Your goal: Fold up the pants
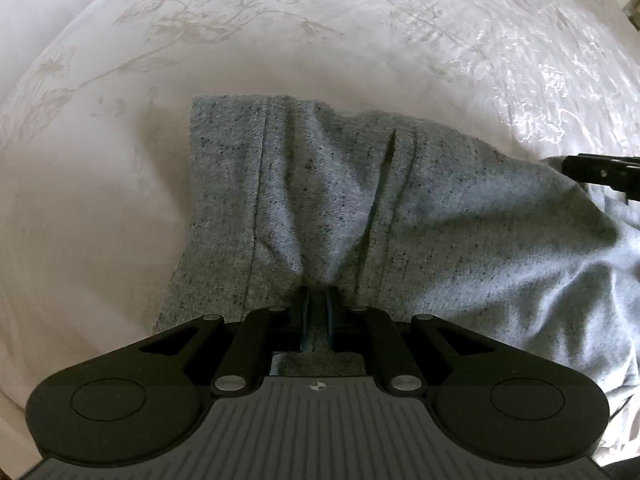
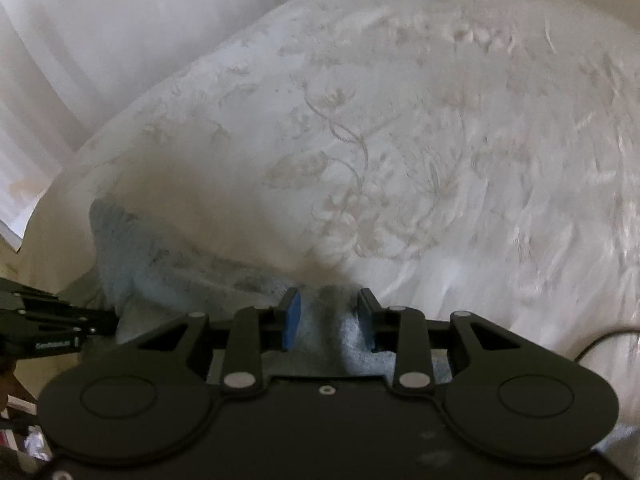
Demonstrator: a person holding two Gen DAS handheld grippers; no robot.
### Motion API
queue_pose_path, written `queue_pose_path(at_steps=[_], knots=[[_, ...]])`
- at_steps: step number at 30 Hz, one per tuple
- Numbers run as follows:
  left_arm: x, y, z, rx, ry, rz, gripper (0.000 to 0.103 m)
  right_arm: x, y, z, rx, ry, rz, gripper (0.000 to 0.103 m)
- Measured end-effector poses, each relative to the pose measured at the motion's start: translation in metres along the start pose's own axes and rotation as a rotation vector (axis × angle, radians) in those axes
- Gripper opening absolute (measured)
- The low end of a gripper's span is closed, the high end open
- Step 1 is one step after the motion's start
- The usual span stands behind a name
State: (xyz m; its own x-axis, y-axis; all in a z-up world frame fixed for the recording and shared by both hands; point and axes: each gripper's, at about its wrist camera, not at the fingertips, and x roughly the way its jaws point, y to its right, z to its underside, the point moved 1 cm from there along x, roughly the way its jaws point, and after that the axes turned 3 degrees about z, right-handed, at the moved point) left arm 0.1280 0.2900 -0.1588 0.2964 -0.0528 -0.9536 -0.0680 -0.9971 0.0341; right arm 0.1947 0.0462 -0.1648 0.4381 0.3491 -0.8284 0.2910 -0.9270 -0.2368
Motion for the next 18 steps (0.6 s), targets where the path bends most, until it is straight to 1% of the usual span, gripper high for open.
queue_pose_path(at_steps=[1, 5, 6, 8, 9, 11, 12, 13, 15, 18], knots=[[0.0, 0.0, 0.0, 0.002, 0.0, -0.002, 0.009, 0.0, -0.001, 0.0, -0.002, 0.004, -0.008, 0.035], [0.0, 0.0, 0.001, 0.002, 0.002, -0.002, 0.009, 0.002, -0.002, 0.005, 0.005, -0.045, -0.063, 0.034], [0.001, 0.0, 0.0, 0.001, 0.002, 0.0, 0.009, 0.001, -0.001, 0.006, 0.008, -0.04, -0.054, 0.034], [0.001, -0.001, 0.001, -0.004, 0.003, 0.005, 0.009, 0.003, 0.004, 0.003, 0.01, -0.014, 0.012, 0.035], [0.001, -0.001, 0.001, -0.004, 0.004, 0.006, 0.009, 0.004, 0.008, 0.002, 0.028, -0.015, 0.028, 0.035], [0.001, -0.001, 0.001, 0.0, 0.004, 0.005, 0.009, 0.009, 0.016, 0.001, 0.064, -0.039, 0.006, 0.035], [0.001, -0.001, 0.001, -0.001, 0.004, 0.005, 0.009, 0.011, 0.017, 0.001, 0.06, -0.057, -0.009, 0.035], [0.0, -0.001, 0.001, -0.003, 0.004, 0.005, 0.009, 0.012, 0.016, 0.001, 0.043, -0.068, -0.018, 0.035], [0.0, -0.002, 0.001, -0.011, 0.005, 0.007, 0.009, 0.005, 0.008, 0.004, -0.027, -0.059, -0.021, 0.035], [0.0, -0.002, 0.002, -0.011, 0.007, 0.005, 0.009, -0.003, 0.0, 0.007, -0.082, -0.022, 0.01, 0.034]])
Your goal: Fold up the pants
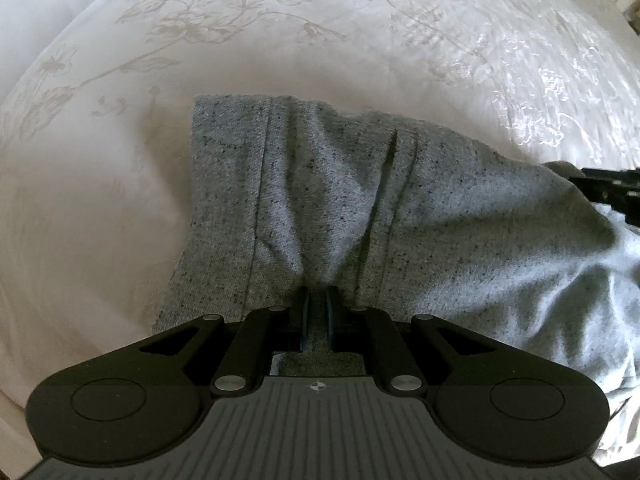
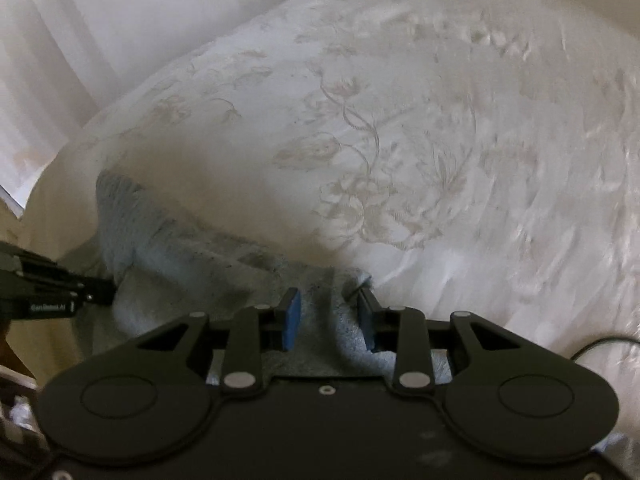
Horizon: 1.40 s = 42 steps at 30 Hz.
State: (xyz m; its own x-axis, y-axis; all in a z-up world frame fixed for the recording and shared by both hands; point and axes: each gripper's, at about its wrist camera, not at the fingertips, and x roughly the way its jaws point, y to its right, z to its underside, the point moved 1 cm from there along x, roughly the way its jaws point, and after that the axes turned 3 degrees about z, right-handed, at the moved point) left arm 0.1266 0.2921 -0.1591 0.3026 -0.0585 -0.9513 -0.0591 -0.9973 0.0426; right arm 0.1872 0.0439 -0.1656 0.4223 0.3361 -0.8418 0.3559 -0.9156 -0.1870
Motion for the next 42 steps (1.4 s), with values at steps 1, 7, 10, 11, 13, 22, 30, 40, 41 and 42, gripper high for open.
queue_pose_path(at_steps=[1, 7, 10, 11, 13, 22, 30, 40, 41, 42], knots=[[0.0, 0.0, 0.0, 0.002, 0.0, -0.002, 0.009, -0.002, -0.001, 0.0, 0.003, 0.011, 0.011, 0.035], [-0.001, 0.0, 0.0, -0.004, -0.002, 0.0, 0.009, 0.005, 0.001, -0.005, 0.044, -0.005, -0.031, 0.035], [0.0, -0.001, 0.0, -0.005, -0.001, 0.001, 0.009, 0.006, -0.005, -0.006, 0.029, -0.012, -0.055, 0.035], [0.0, 0.0, 0.0, -0.004, -0.001, -0.001, 0.009, 0.004, -0.005, -0.005, 0.032, -0.02, -0.07, 0.035], [0.0, 0.0, 0.0, -0.004, -0.001, -0.004, 0.009, 0.009, -0.005, -0.004, 0.037, -0.049, -0.073, 0.035], [0.0, -0.002, 0.0, -0.015, 0.001, 0.004, 0.009, 0.036, 0.03, -0.004, 0.335, -0.125, -0.124, 0.006], [-0.004, 0.001, 0.006, 0.037, 0.021, -0.003, 0.01, 0.005, 0.032, -0.034, 0.265, 0.024, -0.035, 0.003], [-0.022, 0.001, 0.005, 0.043, 0.025, -0.004, 0.01, 0.063, 0.026, -0.038, 0.195, -0.049, 0.057, 0.003], [-0.029, 0.003, 0.001, 0.044, 0.049, -0.007, 0.01, 0.063, 0.024, -0.038, 0.195, -0.047, 0.062, 0.003], [-0.037, 0.005, -0.003, 0.045, 0.085, 0.001, 0.01, 0.063, 0.023, -0.038, 0.194, -0.045, 0.066, 0.003]])
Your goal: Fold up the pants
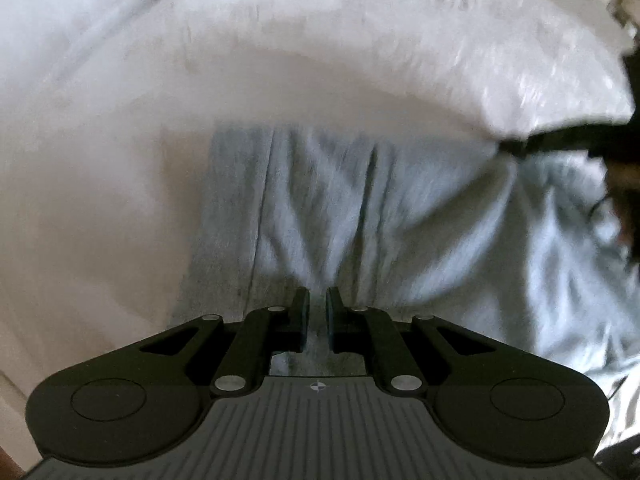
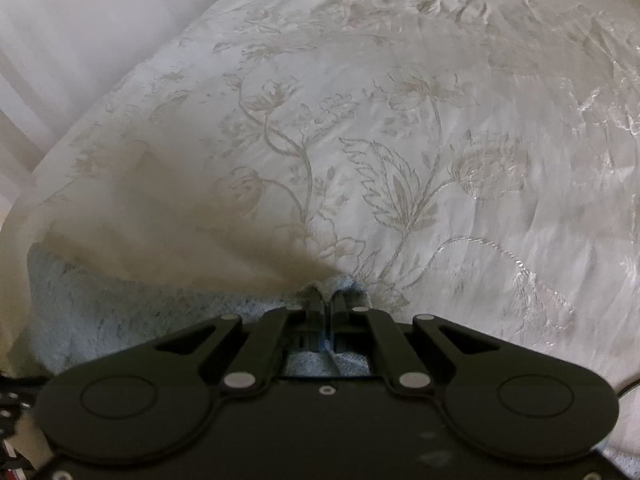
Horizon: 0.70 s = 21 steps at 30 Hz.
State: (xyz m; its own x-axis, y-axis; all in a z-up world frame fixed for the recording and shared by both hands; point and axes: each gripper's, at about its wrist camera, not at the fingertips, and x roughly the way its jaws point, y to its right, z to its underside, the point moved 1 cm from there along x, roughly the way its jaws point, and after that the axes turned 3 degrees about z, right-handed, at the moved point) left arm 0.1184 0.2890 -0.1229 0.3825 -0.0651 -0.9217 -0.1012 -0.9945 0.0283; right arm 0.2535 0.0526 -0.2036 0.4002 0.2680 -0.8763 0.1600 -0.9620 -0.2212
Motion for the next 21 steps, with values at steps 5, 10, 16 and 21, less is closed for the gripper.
queue_pose_path(at_steps=[5, 10, 16, 21], knots=[[0.008, 0.0, -0.024, -0.011, 0.056, -0.024, 0.01, 0.004, -0.001, 0.002, -0.015, 0.015, 0.007, 0.003], [0.048, -0.025, -0.02, -0.066, -0.057, -0.068, 0.01, -0.007, -0.006, 0.001, -0.024, 0.03, 0.043, 0.016], [0.014, -0.01, -0.027, -0.066, 0.054, -0.039, 0.01, -0.068, -0.012, 0.011, -0.021, 0.157, 0.104, 0.032], [0.018, 0.036, -0.018, 0.106, 0.042, 0.087, 0.01, -0.096, -0.029, 0.059, -0.016, 0.112, 0.067, 0.032]])
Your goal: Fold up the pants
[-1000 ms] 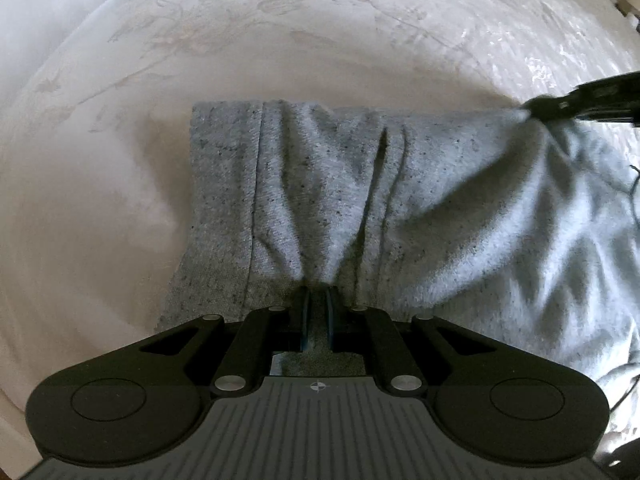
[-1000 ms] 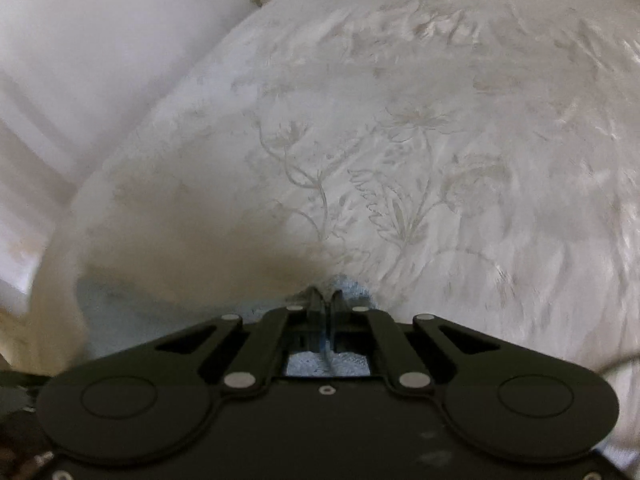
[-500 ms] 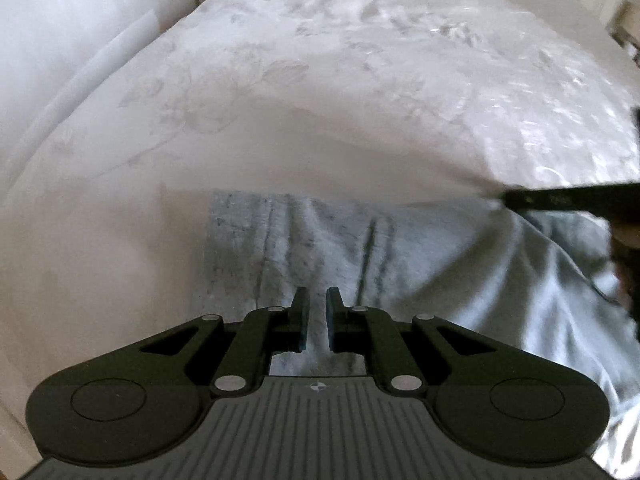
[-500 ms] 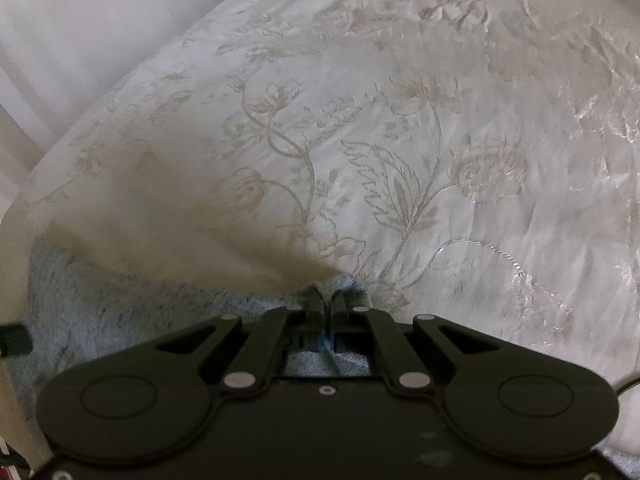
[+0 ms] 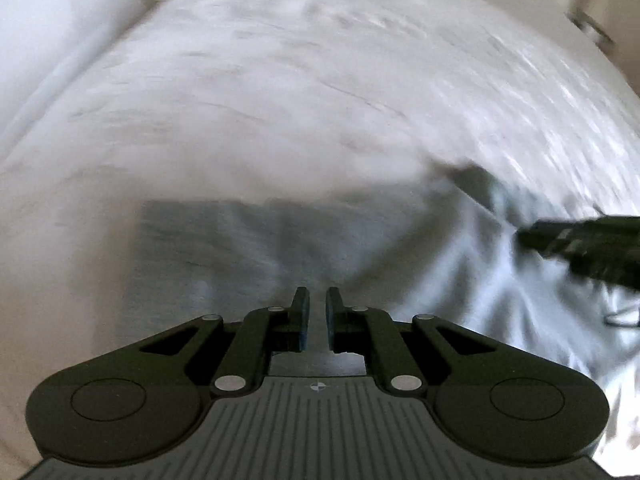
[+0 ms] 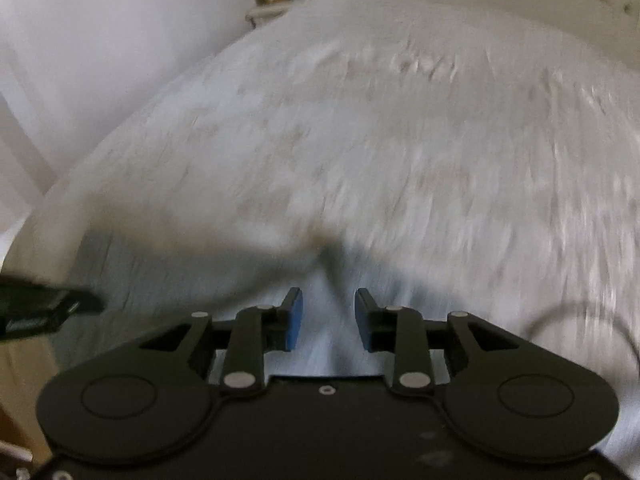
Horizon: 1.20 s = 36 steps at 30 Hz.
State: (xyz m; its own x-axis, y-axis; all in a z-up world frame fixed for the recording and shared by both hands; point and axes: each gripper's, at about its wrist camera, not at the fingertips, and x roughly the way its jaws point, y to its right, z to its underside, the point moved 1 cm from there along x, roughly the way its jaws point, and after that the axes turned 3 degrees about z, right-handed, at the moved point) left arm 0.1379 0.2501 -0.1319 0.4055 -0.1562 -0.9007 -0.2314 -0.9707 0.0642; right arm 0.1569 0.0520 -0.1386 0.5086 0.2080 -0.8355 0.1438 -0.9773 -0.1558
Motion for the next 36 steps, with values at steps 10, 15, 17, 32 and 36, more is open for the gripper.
queue_pose_path(at_steps=[10, 15, 17, 32, 36], knots=[[0.017, 0.009, 0.02, 0.131, -0.1, 0.006, 0.01, -0.037, -0.018, 0.107, 0.078, -0.219, 0.04, 0.03], [-0.008, 0.031, 0.009, 0.2, 0.009, 0.058, 0.01, -0.103, 0.009, 0.116, 0.279, -0.078, 0.146, 0.031], [-0.014, 0.048, 0.006, 0.245, 0.024, 0.107, 0.01, -0.135, 0.026, 0.125, 0.341, -0.024, 0.22, 0.034], [-0.004, 0.115, 0.038, 0.354, -0.074, 0.199, 0.01, -0.197, 0.112, 0.211, 0.684, 0.066, 0.494, 0.04], [-0.01, 0.108, 0.039, 0.302, -0.066, 0.137, 0.01, -0.161, 0.125, 0.197, 0.667, 0.073, 0.366, 0.04]])
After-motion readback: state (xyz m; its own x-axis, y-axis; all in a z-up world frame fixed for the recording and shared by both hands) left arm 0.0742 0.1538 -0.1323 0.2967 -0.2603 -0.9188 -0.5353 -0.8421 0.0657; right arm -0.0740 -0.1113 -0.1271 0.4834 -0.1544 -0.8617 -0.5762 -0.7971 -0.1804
